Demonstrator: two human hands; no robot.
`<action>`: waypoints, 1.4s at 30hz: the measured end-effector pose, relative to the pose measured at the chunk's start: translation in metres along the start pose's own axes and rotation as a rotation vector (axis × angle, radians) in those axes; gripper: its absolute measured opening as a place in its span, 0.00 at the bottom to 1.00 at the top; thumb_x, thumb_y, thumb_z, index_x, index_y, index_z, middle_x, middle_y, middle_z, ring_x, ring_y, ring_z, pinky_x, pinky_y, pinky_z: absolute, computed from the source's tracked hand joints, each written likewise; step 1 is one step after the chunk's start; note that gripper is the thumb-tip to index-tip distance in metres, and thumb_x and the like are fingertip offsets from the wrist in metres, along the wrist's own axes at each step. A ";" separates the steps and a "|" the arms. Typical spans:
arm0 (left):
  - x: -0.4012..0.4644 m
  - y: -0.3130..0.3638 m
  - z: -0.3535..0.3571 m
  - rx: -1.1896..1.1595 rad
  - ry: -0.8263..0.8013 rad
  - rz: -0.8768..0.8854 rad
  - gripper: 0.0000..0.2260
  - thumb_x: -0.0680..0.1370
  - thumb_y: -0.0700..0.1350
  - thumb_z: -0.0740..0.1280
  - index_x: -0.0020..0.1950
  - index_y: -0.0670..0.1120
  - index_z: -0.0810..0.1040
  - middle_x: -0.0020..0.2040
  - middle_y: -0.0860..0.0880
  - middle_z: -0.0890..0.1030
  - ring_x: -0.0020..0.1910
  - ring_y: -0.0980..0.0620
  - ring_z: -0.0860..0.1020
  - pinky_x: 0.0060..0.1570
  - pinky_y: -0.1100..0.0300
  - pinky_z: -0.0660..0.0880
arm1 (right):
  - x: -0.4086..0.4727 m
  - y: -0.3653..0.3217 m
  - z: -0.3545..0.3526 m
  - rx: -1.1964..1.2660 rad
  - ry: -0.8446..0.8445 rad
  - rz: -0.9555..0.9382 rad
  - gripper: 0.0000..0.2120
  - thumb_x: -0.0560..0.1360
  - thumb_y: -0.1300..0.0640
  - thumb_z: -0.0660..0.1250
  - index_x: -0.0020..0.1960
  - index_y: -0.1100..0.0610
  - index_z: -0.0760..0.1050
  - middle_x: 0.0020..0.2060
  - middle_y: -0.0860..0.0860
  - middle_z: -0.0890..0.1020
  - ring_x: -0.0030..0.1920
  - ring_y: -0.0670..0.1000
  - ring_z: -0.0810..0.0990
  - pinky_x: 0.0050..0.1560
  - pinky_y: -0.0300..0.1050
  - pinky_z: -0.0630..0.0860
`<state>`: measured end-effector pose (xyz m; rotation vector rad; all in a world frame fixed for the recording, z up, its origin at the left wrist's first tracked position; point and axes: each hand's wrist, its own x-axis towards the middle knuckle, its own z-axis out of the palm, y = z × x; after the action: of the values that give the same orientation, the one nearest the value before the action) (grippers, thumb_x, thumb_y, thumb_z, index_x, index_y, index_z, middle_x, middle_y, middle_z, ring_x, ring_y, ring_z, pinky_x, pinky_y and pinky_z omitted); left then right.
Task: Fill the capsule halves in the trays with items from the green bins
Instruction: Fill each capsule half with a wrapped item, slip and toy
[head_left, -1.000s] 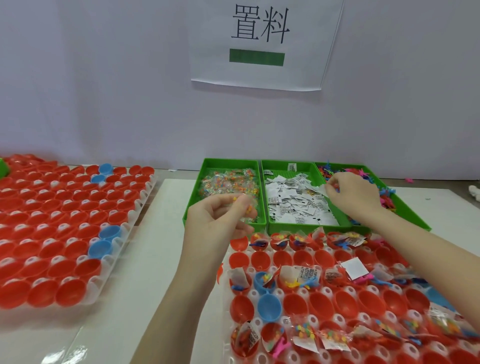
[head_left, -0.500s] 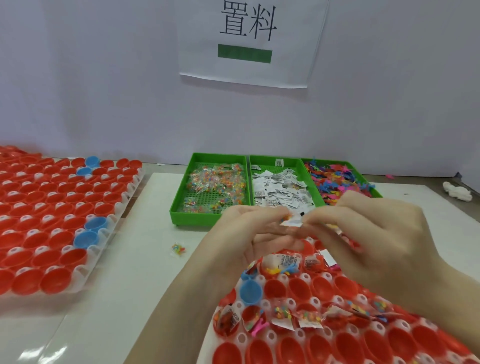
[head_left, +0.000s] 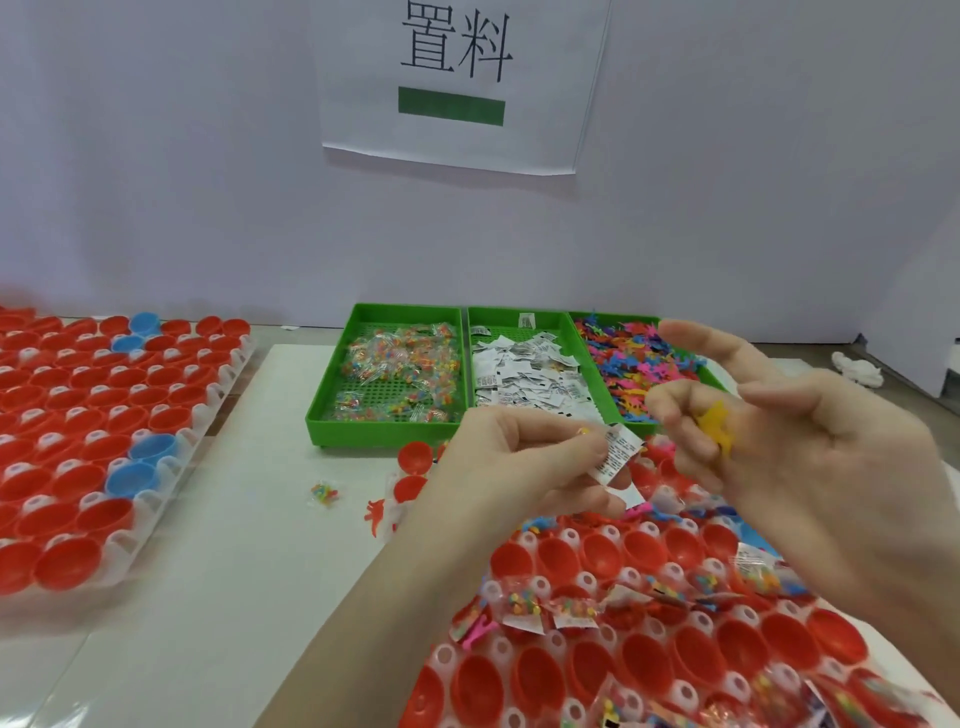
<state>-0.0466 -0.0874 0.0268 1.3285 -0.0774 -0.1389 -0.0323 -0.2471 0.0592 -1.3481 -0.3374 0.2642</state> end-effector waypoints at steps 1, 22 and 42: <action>-0.001 -0.001 0.004 0.004 0.017 0.021 0.05 0.74 0.36 0.68 0.39 0.41 0.81 0.26 0.49 0.79 0.28 0.53 0.81 0.32 0.69 0.77 | -0.001 -0.001 0.000 0.125 -0.001 0.010 0.22 0.59 0.56 0.59 0.52 0.54 0.78 0.32 0.53 0.76 0.28 0.47 0.66 0.26 0.37 0.66; -0.018 -0.017 0.053 -0.240 -0.054 0.113 0.04 0.74 0.38 0.68 0.40 0.42 0.81 0.27 0.49 0.80 0.27 0.54 0.81 0.32 0.68 0.77 | -0.024 0.016 0.002 -0.122 0.137 -0.240 0.26 0.72 0.50 0.57 0.68 0.39 0.57 0.55 0.38 0.81 0.60 0.37 0.75 0.56 0.44 0.76; -0.033 -0.024 0.051 0.041 -0.056 0.058 0.13 0.80 0.37 0.57 0.61 0.34 0.74 0.21 0.54 0.75 0.47 0.53 0.82 0.35 0.80 0.71 | -0.028 0.041 -0.009 -0.787 -0.058 0.004 0.24 0.76 0.43 0.51 0.71 0.34 0.51 0.72 0.36 0.60 0.71 0.37 0.58 0.66 0.36 0.62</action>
<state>-0.0876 -0.1376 0.0161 1.3617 -0.1670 -0.1257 -0.0547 -0.2576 0.0151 -2.1169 -0.5165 0.1768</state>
